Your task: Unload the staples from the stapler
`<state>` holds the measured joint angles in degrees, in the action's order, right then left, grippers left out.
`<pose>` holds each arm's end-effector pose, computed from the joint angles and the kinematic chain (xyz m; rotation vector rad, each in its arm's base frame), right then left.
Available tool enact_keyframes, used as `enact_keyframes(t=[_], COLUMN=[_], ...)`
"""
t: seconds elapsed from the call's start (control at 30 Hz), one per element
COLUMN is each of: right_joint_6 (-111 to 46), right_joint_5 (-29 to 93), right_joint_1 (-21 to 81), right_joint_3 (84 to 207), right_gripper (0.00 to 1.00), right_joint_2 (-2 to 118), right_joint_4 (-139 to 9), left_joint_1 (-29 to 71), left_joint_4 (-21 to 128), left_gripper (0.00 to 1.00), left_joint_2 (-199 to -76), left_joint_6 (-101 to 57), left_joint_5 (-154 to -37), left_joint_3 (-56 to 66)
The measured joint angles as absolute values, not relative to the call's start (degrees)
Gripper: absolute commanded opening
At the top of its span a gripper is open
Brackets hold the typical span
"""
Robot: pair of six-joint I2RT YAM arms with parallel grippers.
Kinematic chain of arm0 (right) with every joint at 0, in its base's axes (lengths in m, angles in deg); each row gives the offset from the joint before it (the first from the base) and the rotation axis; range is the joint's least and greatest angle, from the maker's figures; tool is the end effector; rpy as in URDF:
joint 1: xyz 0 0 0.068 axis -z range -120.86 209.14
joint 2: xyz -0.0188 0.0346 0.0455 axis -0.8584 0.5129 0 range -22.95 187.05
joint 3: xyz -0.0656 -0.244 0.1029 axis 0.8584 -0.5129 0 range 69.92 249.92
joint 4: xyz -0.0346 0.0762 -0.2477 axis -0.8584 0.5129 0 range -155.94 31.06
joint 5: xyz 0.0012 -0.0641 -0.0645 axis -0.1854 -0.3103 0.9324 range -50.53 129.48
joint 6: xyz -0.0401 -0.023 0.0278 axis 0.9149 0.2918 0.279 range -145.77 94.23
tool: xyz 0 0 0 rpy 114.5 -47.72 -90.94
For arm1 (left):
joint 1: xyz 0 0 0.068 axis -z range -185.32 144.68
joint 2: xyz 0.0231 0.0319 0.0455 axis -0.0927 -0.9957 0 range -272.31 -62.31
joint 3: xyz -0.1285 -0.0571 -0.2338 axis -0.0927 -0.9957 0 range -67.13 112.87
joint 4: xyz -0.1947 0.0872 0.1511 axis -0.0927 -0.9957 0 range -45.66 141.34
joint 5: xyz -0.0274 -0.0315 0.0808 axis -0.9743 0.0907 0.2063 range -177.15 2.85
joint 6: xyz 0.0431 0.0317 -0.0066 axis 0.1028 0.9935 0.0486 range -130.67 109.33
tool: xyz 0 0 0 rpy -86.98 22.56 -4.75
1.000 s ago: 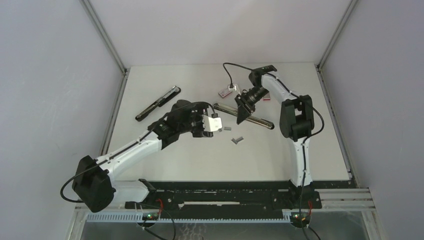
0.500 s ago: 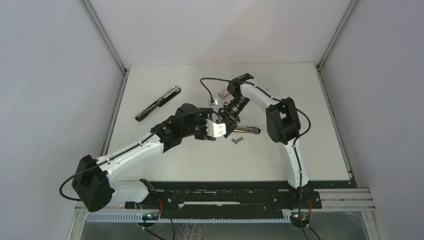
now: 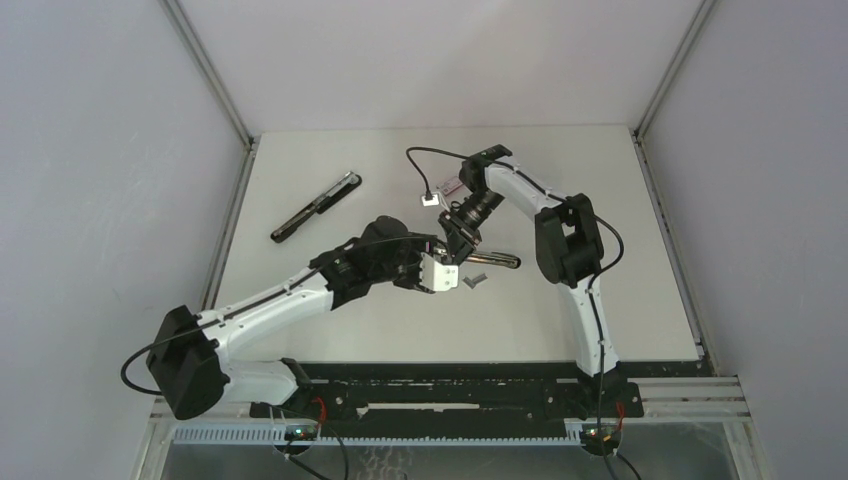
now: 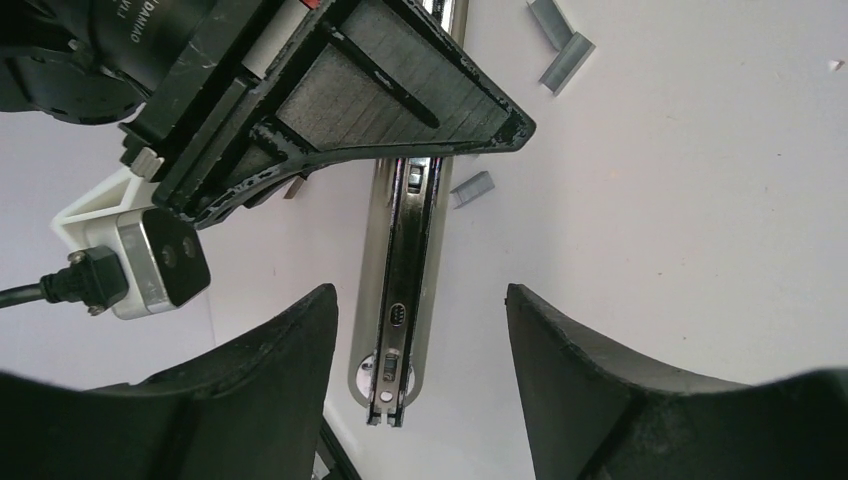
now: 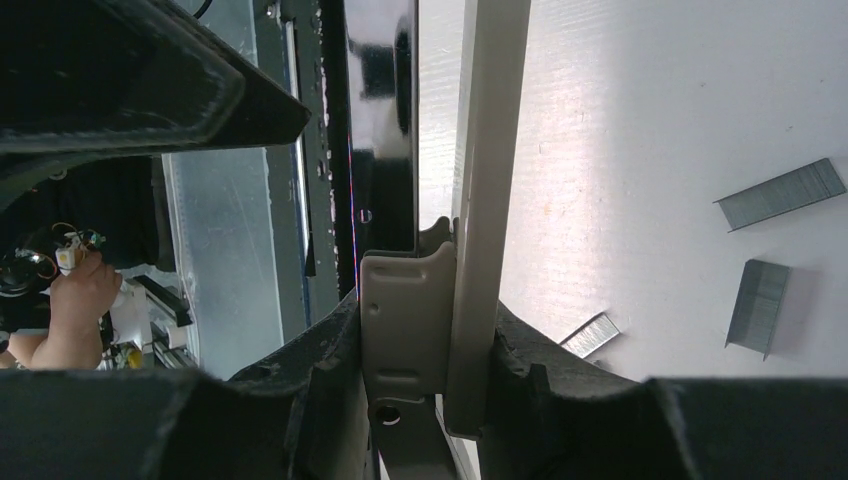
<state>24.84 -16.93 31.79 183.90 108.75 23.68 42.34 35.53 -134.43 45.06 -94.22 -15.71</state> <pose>0.3588 0.2189 0.2037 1.5132 -2.2180 -1.4877 0.1835 -0.2079 0.2692 1.7705 1.3112 -0.0576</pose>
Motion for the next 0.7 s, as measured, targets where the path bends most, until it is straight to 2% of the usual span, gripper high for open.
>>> enact_keyframes(t=[0.7], right_joint_6=[24.8], right_joint_5=[-17.6], right_joint_1=[30.6], right_joint_3=[183.9], right_gripper=[0.00], right_joint_2=[108.8], right_joint_4=[23.7], left_joint_1=[44.9], left_joint_4=[40.3], left_gripper=[0.61], left_joint_2=[-137.2], left_joint_6=[43.8], left_joint_5=[-90.3], left_joint_3=[-16.8])
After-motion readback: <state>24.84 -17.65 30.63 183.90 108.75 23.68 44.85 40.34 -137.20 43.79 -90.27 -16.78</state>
